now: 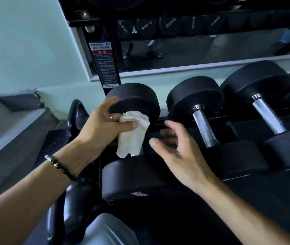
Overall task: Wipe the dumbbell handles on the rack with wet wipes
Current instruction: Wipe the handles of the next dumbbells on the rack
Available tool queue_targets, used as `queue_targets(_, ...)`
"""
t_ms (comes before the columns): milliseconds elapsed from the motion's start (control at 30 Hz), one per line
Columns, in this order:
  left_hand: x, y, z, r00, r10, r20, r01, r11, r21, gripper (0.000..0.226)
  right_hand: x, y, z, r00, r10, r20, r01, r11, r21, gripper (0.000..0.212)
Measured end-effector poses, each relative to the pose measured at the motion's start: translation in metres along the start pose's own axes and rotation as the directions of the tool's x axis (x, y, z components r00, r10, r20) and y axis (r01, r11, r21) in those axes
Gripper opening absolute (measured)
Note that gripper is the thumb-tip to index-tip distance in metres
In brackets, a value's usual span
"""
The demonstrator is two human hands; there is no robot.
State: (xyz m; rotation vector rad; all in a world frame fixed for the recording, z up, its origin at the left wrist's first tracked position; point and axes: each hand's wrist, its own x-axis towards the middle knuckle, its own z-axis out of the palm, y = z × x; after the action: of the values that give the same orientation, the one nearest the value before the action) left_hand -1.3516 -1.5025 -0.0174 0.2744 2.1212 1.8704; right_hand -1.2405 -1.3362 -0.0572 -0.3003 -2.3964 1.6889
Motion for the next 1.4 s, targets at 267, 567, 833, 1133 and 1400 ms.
queue_targets(267, -0.016, 0.037, 0.064, 0.990, -0.009, 0.138, 0.026, 0.993, -0.119, 0.065, 0.039, -0.030, -0.073, 0.966, -0.018, 0.256, -0.009, 0.994, 0.105, 0.027)
queue_targets(567, 0.012, 0.041, 0.138, 0.970, -0.143, 0.196, 0.159, 0.985, -0.067, 0.017, 0.081, -0.017, -0.166, 0.879, -0.138, 0.457, 0.154, 0.988, 0.002, 0.019)
queue_targets(833, 0.014, 0.037, 0.181, 0.972, -0.183, 0.148, 0.226, 0.903, -0.366, 0.029, 0.108, 0.007, -0.213, 0.705, -0.194, 0.682, 0.466, 0.852, -0.239, 0.036)
queue_targets(1133, -0.011, 0.026, 0.230, 0.957, 0.035, -0.287, -0.039, 0.999, -0.009, 0.016, 0.120, 0.034, -0.217, 0.754, -0.232, 0.614, 0.163, 0.972, 0.166, 0.036)
queue_targets(1400, -0.037, -0.005, 0.218, 0.930, 0.079, -0.359, 0.190, 0.733, 0.653, 0.052, 0.150, 0.064, -0.209, 0.658, -0.614, 0.435, 0.739, 0.637, -0.220, 0.016)
